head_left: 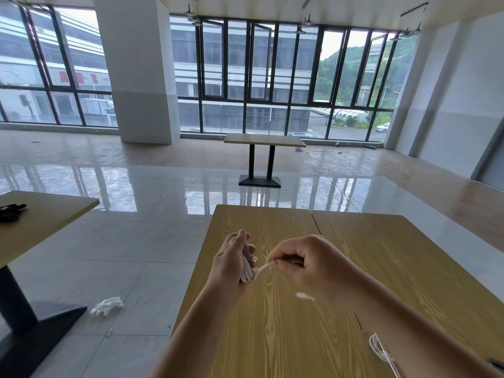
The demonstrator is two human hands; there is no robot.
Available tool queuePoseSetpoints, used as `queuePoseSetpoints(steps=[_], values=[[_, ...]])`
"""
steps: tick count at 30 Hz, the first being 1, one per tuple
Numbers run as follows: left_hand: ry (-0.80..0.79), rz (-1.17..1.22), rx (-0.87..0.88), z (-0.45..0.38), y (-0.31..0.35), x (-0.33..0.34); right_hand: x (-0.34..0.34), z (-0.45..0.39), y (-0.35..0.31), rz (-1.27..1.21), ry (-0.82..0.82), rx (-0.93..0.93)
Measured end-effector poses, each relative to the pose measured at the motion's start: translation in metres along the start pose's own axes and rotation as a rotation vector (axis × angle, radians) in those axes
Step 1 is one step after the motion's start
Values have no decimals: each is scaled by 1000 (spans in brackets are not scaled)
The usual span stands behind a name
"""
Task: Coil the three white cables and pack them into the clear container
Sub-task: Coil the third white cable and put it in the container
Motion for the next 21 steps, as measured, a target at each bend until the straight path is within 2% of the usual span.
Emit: queuePoseSetpoints(steps=[6,11,16,21], values=[[-233,-122,-87,15,4,27,-7,-7,5,-30,187,-20],[-427,-99,-134,25,7,36,-8,-7,12,-31,319,30],[-608,-158,-173,30,8,33,-12,-2,13,-19,252,-6],[-752,-155,-253,35,9,28,-24,7,16,-129,189,8]])
Point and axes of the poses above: each hand's wrist, its own z-axis away from the middle knuckle, its own x-axis out of the palm, y = z × x, the point moved 1 cm from there along -z, towards the middle knuckle, and after that the axes turned 13 degrees about -y, right-handed, at the moved point
